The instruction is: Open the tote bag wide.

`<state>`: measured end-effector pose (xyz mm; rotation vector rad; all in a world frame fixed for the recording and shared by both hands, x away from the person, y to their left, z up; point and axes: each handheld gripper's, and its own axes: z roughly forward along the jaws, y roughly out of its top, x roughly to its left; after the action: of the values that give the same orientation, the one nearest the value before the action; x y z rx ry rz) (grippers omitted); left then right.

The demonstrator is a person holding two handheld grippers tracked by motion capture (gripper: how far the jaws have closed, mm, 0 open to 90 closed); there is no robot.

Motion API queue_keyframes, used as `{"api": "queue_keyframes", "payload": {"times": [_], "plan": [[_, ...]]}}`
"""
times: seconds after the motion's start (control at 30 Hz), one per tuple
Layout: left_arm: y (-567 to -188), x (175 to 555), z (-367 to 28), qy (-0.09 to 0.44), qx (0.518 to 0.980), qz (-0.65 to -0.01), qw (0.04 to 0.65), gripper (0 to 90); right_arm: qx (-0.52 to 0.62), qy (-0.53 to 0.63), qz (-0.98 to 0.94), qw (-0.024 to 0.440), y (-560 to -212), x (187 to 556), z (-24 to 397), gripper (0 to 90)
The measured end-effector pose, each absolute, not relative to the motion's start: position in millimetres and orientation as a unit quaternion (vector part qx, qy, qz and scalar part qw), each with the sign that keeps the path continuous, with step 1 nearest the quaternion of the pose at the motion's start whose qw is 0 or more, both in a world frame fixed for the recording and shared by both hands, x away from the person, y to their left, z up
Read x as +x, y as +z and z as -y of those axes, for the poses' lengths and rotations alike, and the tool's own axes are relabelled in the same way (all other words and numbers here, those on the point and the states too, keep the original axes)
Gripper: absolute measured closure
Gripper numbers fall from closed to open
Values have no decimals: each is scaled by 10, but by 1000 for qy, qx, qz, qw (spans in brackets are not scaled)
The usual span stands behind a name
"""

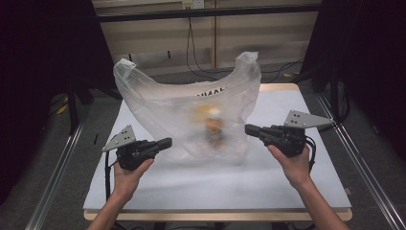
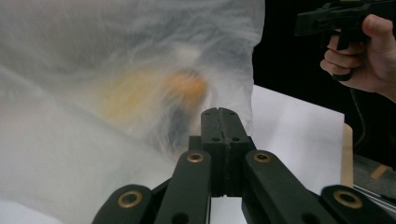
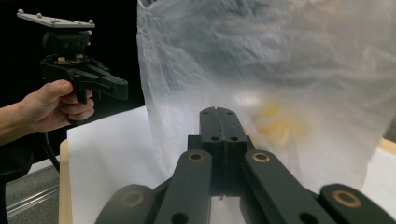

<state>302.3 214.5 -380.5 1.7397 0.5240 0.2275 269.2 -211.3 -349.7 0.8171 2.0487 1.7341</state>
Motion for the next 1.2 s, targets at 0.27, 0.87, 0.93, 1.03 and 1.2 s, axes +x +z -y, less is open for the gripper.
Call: {"api": "queue_keyframes", "payload": {"times": [0.27,0.87,0.93,1.03,1.2], "plan": [[-3602,3091,-2082,106,742,-221,624,900,270,616,-720,170,-3244,2779,1964,900],[-3132,3375,-1950,122,720,-209,651,900,236,619,-722,201,-2676,3123,1524,900],[-3071,3394,-1926,121,718,-202,655,900,239,618,-721,205,-2629,3163,1502,900],[-2986,3445,-1903,131,720,-198,652,900,246,611,-721,213,-2566,3245,1474,900],[-2836,3628,-1875,138,718,-210,649,900,266,594,-726,221,-2538,3394,1461,900]]}}
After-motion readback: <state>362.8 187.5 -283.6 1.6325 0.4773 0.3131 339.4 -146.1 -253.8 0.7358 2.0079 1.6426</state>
